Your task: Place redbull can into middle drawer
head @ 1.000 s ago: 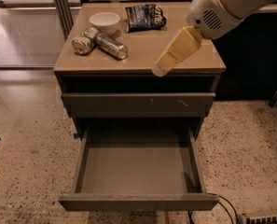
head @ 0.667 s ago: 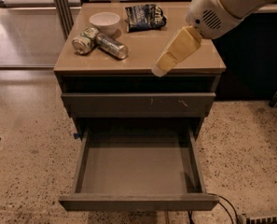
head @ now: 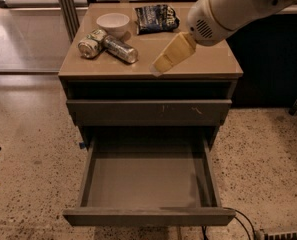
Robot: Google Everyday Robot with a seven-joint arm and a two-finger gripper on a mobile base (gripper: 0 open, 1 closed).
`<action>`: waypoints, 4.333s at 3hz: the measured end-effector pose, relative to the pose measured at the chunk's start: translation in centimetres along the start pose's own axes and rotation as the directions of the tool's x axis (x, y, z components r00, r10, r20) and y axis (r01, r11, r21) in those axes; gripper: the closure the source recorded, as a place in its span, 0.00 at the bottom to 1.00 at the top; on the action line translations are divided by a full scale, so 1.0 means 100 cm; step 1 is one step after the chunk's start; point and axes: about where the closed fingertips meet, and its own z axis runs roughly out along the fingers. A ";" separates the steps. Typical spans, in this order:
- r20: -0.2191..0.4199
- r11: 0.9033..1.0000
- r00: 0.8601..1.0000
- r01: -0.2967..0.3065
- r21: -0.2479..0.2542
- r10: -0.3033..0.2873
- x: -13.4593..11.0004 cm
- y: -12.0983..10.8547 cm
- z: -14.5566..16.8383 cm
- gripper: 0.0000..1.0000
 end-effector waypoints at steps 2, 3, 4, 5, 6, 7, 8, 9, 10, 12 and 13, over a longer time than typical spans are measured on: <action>0.068 0.982 0.992 -0.119 0.145 0.110 -0.038 -0.066 0.107 0.00; 0.080 0.976 0.983 -0.177 0.124 0.168 -0.045 -0.097 0.168 0.00; 0.080 0.976 0.983 -0.177 0.123 0.168 -0.045 -0.097 0.168 0.00; 0.080 0.978 0.981 -0.186 0.091 0.179 -0.044 -0.095 0.173 0.00; 0.070 0.984 0.982 -0.177 0.031 0.174 -0.052 -0.087 0.195 0.00; 0.062 0.984 0.983 -0.172 -0.036 0.174 -0.061 -0.075 0.220 0.00; 0.053 0.983 0.984 -0.163 -0.082 0.168 -0.069 -0.066 0.243 0.00; 0.053 0.982 0.986 -0.149 -0.118 0.156 -0.079 -0.054 0.262 0.00; 0.047 0.982 0.989 -0.131 -0.136 0.138 -0.088 -0.045 0.276 0.00; 0.043 0.982 0.991 -0.116 -0.147 0.123 -0.094 -0.039 0.284 0.14; 0.041 0.984 0.992 -0.109 -0.144 0.116 -0.095 -0.037 0.284 0.38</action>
Offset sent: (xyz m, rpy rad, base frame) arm 0.1979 0.0568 -0.0700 0.0837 -0.1170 -0.2592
